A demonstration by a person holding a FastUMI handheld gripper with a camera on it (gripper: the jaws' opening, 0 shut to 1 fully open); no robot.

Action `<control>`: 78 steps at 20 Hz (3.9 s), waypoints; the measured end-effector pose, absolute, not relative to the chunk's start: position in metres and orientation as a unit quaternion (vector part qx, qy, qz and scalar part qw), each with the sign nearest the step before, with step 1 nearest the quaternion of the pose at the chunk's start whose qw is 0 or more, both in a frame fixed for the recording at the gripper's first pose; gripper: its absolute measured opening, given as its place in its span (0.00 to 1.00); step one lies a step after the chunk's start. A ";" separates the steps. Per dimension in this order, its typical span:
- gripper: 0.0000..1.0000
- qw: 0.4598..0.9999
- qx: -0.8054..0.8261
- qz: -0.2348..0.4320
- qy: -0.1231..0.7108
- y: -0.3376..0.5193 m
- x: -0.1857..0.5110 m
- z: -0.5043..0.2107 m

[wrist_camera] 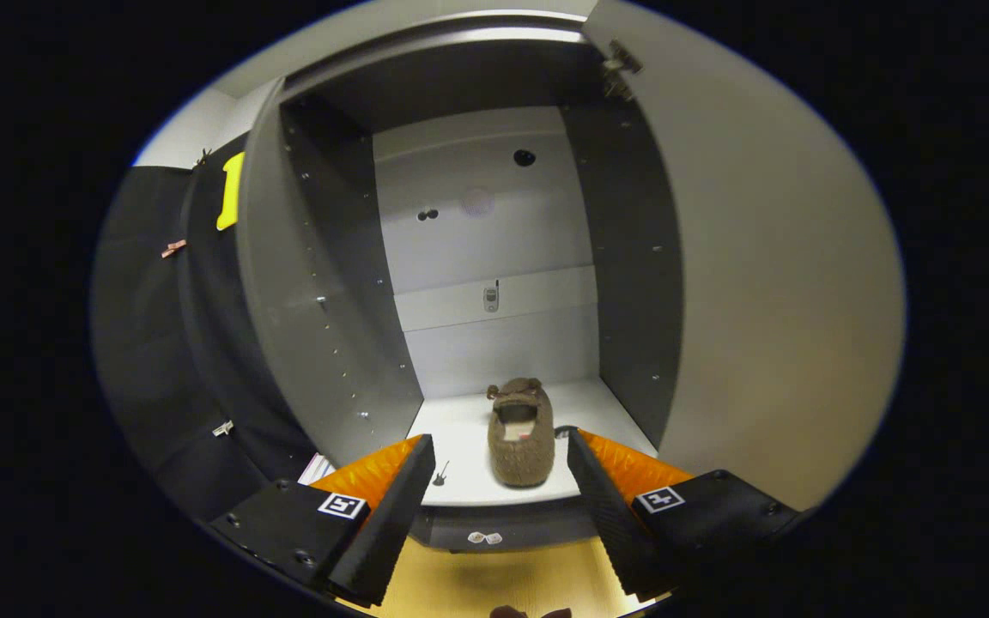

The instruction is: Open the shoe cabinet door, grab the shoes and put them into the shoe cabinet, then close the shoe cabinet door.

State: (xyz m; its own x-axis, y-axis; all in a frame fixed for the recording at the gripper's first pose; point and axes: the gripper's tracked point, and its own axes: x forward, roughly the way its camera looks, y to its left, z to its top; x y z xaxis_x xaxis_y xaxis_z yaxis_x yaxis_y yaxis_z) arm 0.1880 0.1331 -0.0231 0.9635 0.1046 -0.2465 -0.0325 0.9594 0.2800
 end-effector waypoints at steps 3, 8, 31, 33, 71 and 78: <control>0.98 0.989 0.115 0.019 0.095 0.111 0.131 -0.016; 0.98 0.997 0.059 0.024 0.054 0.095 0.028 -0.013; 0.98 0.985 0.104 -0.126 0.061 -0.164 -0.023 -0.019; 0.98 0.985 0.113 -0.115 0.061 -0.161 -0.009 -0.023; 0.98 0.991 0.092 0.027 0.092 0.096 0.057 -0.013; 0.98 0.990 0.096 0.002 0.105 0.077 0.057 -0.026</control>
